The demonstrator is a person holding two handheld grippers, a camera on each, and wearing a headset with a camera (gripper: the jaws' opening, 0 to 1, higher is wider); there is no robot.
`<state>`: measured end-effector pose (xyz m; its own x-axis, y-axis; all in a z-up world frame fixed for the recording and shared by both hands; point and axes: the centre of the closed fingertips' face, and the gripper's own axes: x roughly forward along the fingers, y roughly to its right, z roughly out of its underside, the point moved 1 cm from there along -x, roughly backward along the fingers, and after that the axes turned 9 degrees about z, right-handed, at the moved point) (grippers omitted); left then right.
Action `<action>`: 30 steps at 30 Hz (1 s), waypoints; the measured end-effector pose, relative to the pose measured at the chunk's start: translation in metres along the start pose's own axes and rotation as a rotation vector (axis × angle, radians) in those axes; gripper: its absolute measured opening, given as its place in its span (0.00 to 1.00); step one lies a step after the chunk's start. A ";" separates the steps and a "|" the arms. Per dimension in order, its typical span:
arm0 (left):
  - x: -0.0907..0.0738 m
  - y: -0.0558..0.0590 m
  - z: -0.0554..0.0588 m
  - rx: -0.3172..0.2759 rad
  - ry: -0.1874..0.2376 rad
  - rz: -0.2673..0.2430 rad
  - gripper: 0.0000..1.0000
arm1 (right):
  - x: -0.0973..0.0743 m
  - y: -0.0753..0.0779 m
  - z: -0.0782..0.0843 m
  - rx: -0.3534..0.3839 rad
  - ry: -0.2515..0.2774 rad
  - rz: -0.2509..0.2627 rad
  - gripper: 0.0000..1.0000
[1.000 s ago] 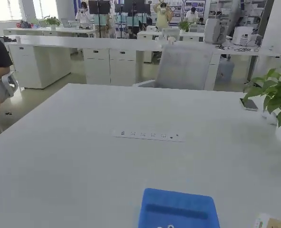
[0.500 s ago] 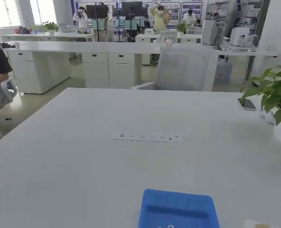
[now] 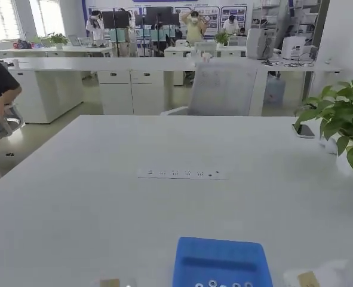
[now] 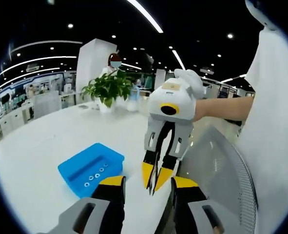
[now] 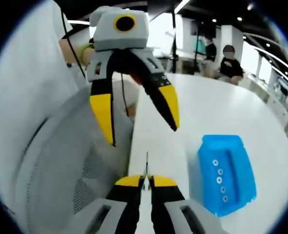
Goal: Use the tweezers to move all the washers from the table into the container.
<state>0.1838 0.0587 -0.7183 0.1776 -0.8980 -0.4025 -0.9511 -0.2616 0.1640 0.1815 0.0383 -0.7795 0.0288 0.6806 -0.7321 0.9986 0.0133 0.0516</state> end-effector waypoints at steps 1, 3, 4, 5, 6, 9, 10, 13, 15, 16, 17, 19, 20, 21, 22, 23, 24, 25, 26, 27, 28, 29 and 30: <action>0.002 0.000 -0.003 0.009 -0.006 0.009 0.34 | -0.002 -0.001 0.002 0.001 -0.020 -0.027 0.03; 0.006 -0.001 -0.007 0.020 -0.013 0.018 0.33 | -0.005 -0.002 0.005 -0.001 -0.048 -0.062 0.03; 0.008 -0.001 -0.009 0.028 -0.017 0.024 0.32 | -0.007 -0.001 0.006 0.002 -0.060 -0.071 0.03; 0.010 -0.002 -0.011 0.030 -0.018 0.028 0.31 | -0.007 0.000 0.006 -0.001 -0.064 -0.072 0.03; 0.012 -0.002 -0.014 0.033 -0.018 0.037 0.30 | -0.008 0.001 0.007 -0.011 -0.071 -0.072 0.03; 0.017 -0.002 -0.018 0.040 -0.020 0.056 0.25 | -0.011 0.003 0.007 -0.032 -0.093 -0.062 0.03; 0.019 -0.002 -0.019 0.044 -0.021 0.062 0.24 | -0.011 0.004 0.008 -0.044 -0.102 -0.054 0.03; 0.023 0.002 -0.024 0.055 -0.026 0.089 0.19 | -0.011 0.004 0.010 -0.063 -0.119 -0.046 0.03; 0.024 0.003 -0.027 0.058 -0.022 0.101 0.16 | -0.010 0.005 0.012 -0.072 -0.131 -0.042 0.03; 0.025 0.004 -0.028 0.059 -0.021 0.108 0.13 | -0.010 0.005 0.013 -0.074 -0.134 -0.041 0.03; 0.025 0.004 -0.029 0.056 -0.019 0.113 0.12 | -0.010 0.005 0.014 -0.075 -0.140 -0.040 0.03; 0.025 0.004 -0.030 0.057 -0.017 0.121 0.07 | -0.010 0.006 0.015 -0.079 -0.143 -0.036 0.03; 0.026 0.004 -0.030 0.057 -0.017 0.124 0.06 | -0.010 0.007 0.015 -0.079 -0.144 -0.034 0.03; 0.027 0.004 -0.029 0.061 -0.023 0.127 0.06 | -0.009 0.007 0.015 -0.078 -0.145 -0.032 0.03; 0.028 0.003 -0.028 0.065 -0.028 0.126 0.07 | -0.009 0.008 0.015 -0.079 -0.145 -0.031 0.03; 0.029 0.003 -0.027 0.071 -0.035 0.126 0.06 | -0.009 0.009 0.015 -0.079 -0.146 -0.028 0.03; 0.029 0.002 -0.027 0.072 -0.036 0.125 0.04 | -0.008 0.010 0.016 -0.080 -0.148 -0.027 0.03; 0.030 0.002 -0.027 0.073 -0.037 0.124 0.03 | -0.008 0.010 0.016 -0.080 -0.151 -0.028 0.03; 0.031 0.001 -0.027 0.072 -0.037 0.121 0.02 | -0.007 0.010 0.016 -0.082 -0.154 -0.028 0.03; 0.031 0.000 -0.026 0.074 -0.039 0.118 0.01 | -0.007 0.010 0.017 -0.085 -0.156 -0.027 0.03; 0.032 -0.001 -0.026 0.086 -0.047 0.112 0.00 | -0.006 0.010 0.018 -0.088 -0.160 -0.027 0.03; 0.032 -0.002 -0.024 0.105 -0.062 0.107 0.00 | -0.005 0.010 0.019 -0.088 -0.164 -0.028 0.03; 0.033 -0.002 -0.022 0.112 -0.074 0.105 0.00 | -0.004 0.011 0.021 -0.089 -0.170 -0.024 0.04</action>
<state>0.1971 0.0220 -0.7117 0.0607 -0.8889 -0.4541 -0.9864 -0.1231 0.1091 0.1936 0.0199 -0.7900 0.0198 0.5456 -0.8378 0.9914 0.0974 0.0869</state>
